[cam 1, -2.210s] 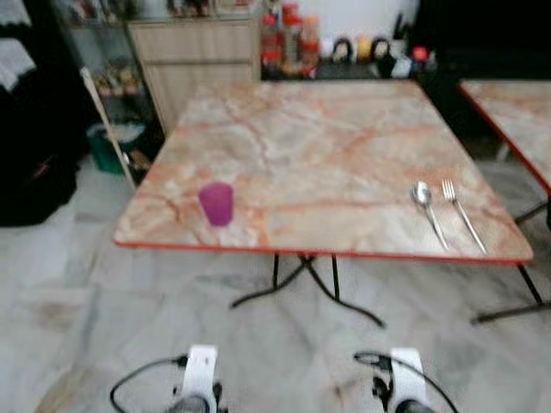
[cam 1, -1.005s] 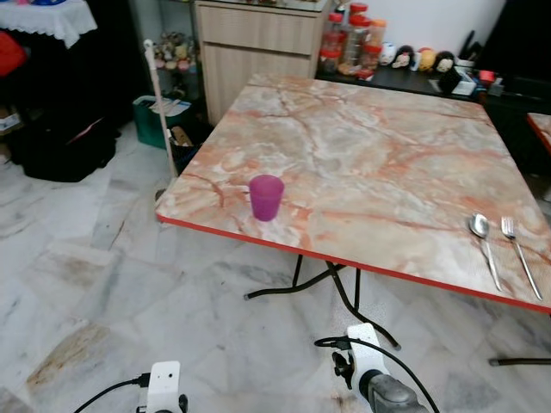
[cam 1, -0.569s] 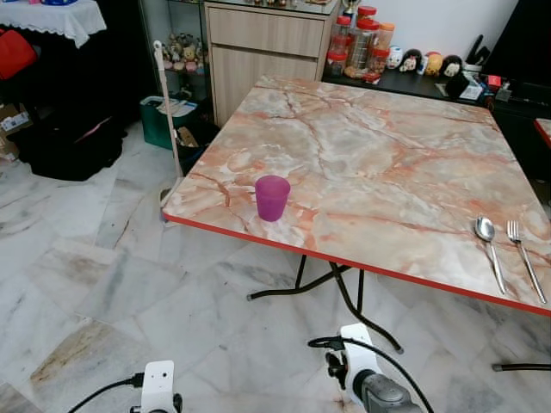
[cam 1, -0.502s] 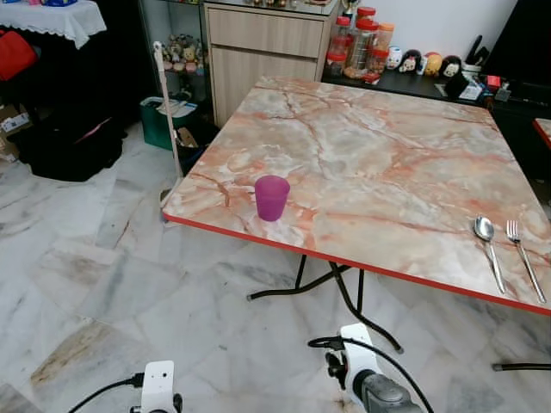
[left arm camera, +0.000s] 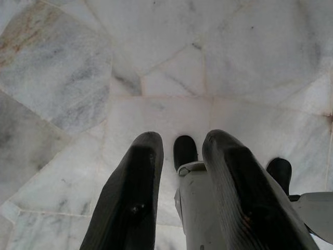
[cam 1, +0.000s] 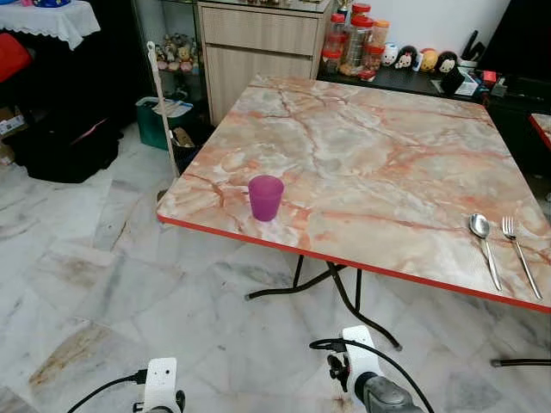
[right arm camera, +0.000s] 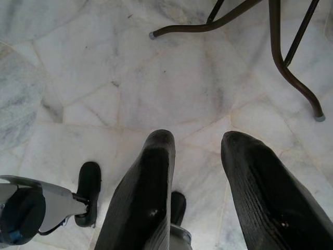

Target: Setting the table

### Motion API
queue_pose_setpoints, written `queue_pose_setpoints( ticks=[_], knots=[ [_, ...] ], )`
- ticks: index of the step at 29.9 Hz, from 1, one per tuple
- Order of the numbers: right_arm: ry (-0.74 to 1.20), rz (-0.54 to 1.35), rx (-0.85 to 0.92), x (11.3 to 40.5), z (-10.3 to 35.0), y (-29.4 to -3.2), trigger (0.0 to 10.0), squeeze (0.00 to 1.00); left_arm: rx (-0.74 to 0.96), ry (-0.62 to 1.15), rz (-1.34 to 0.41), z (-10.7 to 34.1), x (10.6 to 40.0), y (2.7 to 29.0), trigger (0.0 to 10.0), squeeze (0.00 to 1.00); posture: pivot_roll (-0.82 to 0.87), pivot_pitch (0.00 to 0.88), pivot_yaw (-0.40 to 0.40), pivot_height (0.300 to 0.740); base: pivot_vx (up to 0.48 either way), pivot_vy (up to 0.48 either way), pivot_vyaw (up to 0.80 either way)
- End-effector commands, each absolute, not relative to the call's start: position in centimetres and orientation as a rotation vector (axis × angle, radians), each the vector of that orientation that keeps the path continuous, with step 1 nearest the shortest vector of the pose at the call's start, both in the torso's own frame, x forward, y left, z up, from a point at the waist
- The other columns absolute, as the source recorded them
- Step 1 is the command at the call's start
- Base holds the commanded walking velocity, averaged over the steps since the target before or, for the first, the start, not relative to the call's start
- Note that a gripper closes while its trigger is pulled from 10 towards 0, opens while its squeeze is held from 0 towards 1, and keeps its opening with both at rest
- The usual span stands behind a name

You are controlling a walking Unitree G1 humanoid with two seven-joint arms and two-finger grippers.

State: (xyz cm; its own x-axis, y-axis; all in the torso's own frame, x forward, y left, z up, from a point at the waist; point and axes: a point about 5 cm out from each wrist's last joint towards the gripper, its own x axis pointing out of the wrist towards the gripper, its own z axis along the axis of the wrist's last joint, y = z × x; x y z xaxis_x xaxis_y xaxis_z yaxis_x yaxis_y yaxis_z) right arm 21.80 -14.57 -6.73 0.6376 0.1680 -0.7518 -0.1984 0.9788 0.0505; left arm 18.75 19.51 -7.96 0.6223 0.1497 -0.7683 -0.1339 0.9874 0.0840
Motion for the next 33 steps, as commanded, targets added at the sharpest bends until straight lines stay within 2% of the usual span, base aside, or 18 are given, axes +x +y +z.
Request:
queue_pose_setpoints(
  ticks=[1,10,33],
  knots=[
    [0.858,0.203,-0.043,21.84,-6.72,-14.84,10.0,0.00,0.014,0.886,0.160,-7.98,18.74,19.42,10.0,0.00,0.03,0.000,-0.077,0.740,0.000,0.000,0.00],
    [0.857,0.188,-0.040,22.05,-6.61,-15.09,10.0,0.00,0.012,0.896,0.175,-8.14,18.31,19.79,10.0,0.00,0.02,0.000,-0.074,0.740,0.000,0.000,0.00],
    [0.875,0.184,-0.028,21.46,-6.96,-15.11,10.0,0.00,0.010,0.892,0.155,-8.04,18.70,19.23,10.0,0.00,0.00,0.000,-0.065,0.740,0.000,0.000,-0.79]
  ],
)
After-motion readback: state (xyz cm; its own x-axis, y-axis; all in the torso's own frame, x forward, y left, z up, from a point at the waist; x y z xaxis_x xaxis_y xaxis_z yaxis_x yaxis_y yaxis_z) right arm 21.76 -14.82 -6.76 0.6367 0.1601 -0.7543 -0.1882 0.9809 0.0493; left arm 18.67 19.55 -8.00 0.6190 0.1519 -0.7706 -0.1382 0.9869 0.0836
